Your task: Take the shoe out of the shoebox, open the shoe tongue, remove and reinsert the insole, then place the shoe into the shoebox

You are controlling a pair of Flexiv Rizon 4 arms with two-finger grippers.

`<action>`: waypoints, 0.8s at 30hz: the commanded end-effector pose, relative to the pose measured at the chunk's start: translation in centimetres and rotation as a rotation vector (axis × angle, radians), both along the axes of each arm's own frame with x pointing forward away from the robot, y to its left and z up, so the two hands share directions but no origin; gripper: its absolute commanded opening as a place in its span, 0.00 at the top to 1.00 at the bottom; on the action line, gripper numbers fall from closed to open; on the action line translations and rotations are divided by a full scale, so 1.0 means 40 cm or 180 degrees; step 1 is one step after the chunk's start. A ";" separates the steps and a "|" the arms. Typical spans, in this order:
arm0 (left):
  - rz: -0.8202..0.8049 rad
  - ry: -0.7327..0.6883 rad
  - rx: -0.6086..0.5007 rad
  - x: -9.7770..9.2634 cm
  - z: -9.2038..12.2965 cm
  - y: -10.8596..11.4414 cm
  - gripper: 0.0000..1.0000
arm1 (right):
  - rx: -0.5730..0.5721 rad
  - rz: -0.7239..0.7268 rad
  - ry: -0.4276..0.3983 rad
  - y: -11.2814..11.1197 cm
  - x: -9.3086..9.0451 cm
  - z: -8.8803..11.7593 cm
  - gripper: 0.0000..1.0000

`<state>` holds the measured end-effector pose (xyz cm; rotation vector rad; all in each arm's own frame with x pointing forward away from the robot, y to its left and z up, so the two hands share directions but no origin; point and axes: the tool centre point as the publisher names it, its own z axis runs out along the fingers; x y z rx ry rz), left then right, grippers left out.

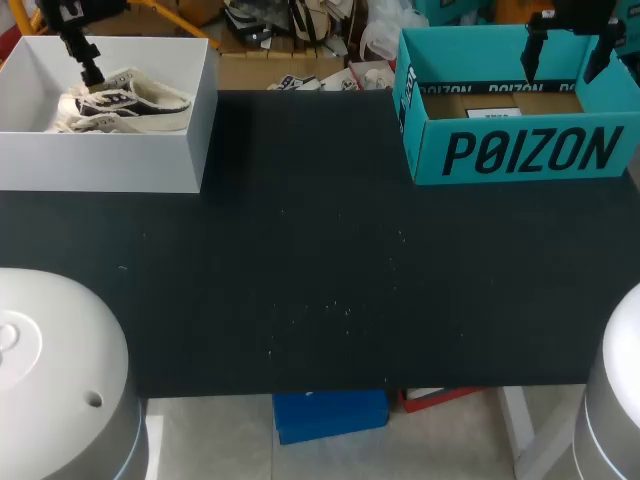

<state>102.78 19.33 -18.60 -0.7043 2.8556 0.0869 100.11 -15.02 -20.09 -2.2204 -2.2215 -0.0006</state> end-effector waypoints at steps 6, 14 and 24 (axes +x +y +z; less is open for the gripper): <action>-0.2487 -0.0234 0.0095 0.042 -0.058 0.018 0.45 | -0.0003 -0.0001 0.0001 0.000 -0.001 0.001 0.00; -0.2413 -0.0163 0.0032 0.086 -0.139 0.064 0.34 | -0.0003 -0.0001 0.0001 0.000 -0.001 0.001 0.00; -0.2431 -0.0025 0.0054 0.154 -0.237 0.094 0.31 | -0.0003 -0.0001 0.0001 0.000 -0.001 0.001 0.00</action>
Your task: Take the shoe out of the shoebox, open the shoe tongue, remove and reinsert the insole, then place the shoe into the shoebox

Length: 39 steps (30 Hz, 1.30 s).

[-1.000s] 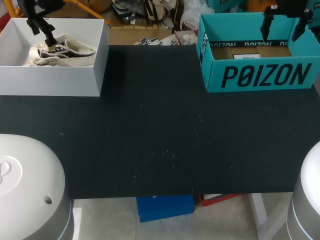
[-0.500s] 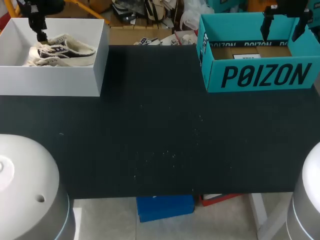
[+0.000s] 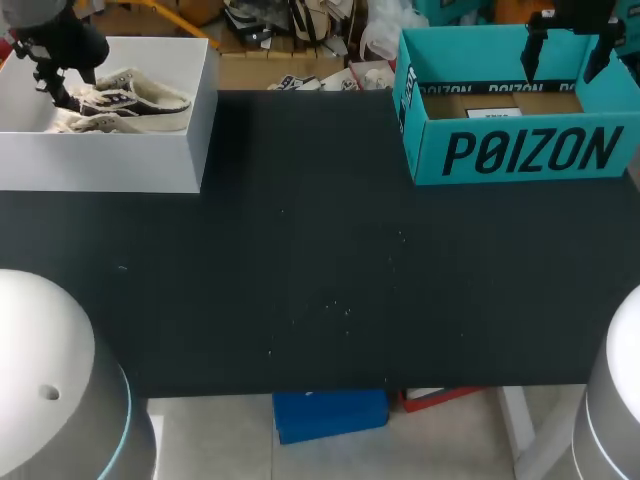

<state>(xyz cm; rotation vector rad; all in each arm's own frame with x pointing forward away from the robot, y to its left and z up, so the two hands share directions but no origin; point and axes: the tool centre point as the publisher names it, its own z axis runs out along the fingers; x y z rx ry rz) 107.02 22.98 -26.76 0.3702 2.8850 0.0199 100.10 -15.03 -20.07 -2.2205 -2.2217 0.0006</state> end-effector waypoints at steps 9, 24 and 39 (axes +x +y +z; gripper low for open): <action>0.0064 0.0150 -0.0034 0.115 -0.106 -0.003 0.37 | -0.0001 -0.0001 0.0000 0.001 0.000 0.001 0.00; 0.0159 0.0369 -0.0018 0.155 -0.244 -0.025 0.53 | -0.0001 -0.0001 0.0000 0.001 0.000 0.001 0.00; 0.0301 0.0556 0.0142 0.165 -0.340 -0.028 1.00 | -0.0001 -0.0001 0.0000 0.001 0.000 0.001 0.00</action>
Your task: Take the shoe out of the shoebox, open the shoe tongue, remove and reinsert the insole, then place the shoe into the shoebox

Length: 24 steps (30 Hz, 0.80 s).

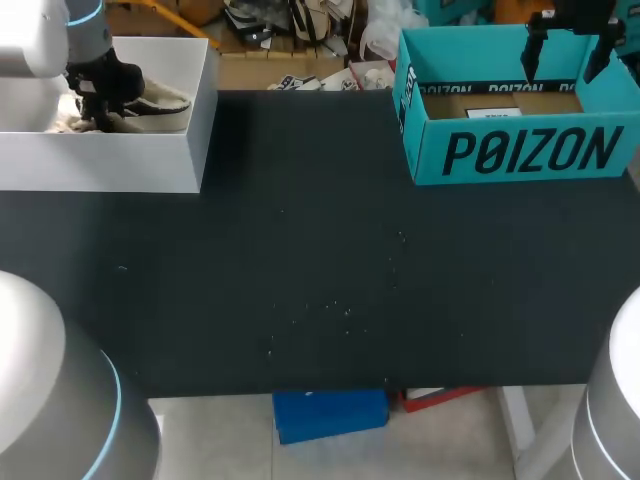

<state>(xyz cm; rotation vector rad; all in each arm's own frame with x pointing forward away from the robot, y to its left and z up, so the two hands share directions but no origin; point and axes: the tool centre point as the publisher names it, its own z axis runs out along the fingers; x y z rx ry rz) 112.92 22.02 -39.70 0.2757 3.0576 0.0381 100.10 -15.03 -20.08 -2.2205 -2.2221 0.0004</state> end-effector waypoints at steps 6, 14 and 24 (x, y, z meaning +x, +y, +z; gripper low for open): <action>-0.0007 0.0013 0.0052 -0.005 0.021 -0.012 1.00 | 0.0000 -0.0001 0.0001 0.000 0.000 0.001 0.00; 0.0016 0.0003 0.0150 -0.034 0.182 -0.011 1.00 | 0.0000 -0.0001 0.0001 0.000 0.000 0.001 0.00; 0.0262 -0.0184 0.0073 -0.039 0.452 -0.010 1.00 | 0.0000 -0.0001 0.0001 0.000 0.000 0.001 0.00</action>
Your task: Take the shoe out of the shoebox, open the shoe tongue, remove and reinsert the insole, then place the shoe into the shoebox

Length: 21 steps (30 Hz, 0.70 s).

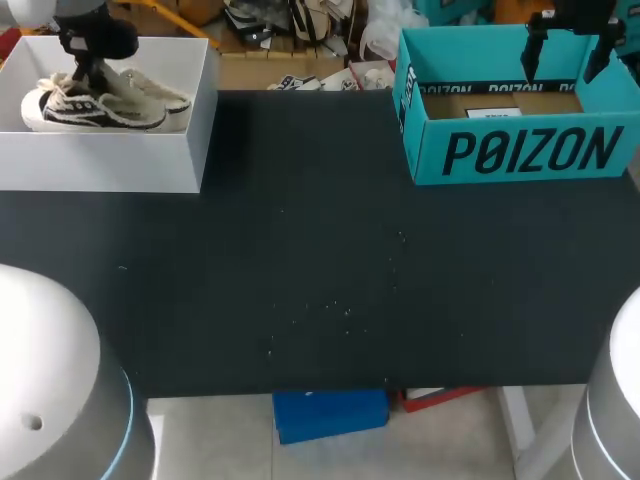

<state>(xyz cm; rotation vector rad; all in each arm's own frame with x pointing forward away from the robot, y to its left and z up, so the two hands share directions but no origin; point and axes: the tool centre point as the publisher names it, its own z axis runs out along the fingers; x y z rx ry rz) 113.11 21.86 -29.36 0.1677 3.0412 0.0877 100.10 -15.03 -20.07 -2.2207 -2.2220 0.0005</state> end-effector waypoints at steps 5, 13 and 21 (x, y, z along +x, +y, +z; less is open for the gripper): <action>0.0083 -0.0304 0.0003 -0.069 0.327 -0.039 1.00 | 0.0000 -0.0001 0.0001 0.000 0.000 0.001 0.00; 0.0062 -0.0559 -0.0049 -0.188 0.487 -0.215 1.00 | 0.0000 -0.0001 0.0001 0.000 0.000 0.001 0.00; 0.0094 -0.0543 -0.0058 -0.348 0.489 -0.482 1.00 | 0.0000 -0.0001 0.0001 0.000 0.000 0.001 0.00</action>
